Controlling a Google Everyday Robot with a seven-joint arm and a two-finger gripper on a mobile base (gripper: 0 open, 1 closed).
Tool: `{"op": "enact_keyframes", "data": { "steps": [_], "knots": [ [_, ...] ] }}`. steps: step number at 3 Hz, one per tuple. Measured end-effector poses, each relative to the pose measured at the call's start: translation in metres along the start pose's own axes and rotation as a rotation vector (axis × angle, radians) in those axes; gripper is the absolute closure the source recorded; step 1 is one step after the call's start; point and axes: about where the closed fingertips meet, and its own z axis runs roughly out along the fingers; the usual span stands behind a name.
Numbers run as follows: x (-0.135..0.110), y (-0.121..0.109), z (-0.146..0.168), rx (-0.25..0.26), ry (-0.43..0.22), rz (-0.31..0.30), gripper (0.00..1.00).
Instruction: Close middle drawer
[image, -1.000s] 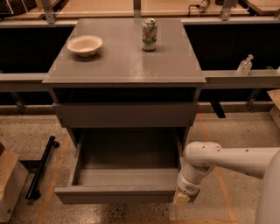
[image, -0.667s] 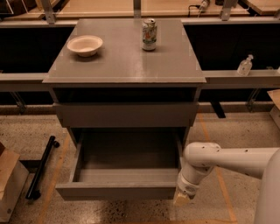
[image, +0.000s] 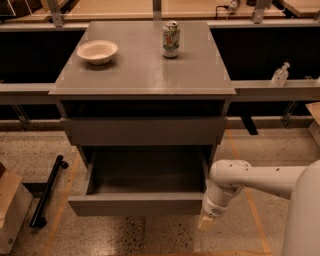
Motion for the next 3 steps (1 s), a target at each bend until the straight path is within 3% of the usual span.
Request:
{"op": "enact_keyframes", "data": {
  "steps": [1,2,3],
  "knots": [
    [0.0,0.0,0.0,0.0,0.0,0.0,1.0],
    [0.005,-0.009,0.002,0.035,-0.004,0.026,1.0],
    [-0.01,-0.061,-0.015,0.137,0.013,-0.036,1.0]
  ]
}}
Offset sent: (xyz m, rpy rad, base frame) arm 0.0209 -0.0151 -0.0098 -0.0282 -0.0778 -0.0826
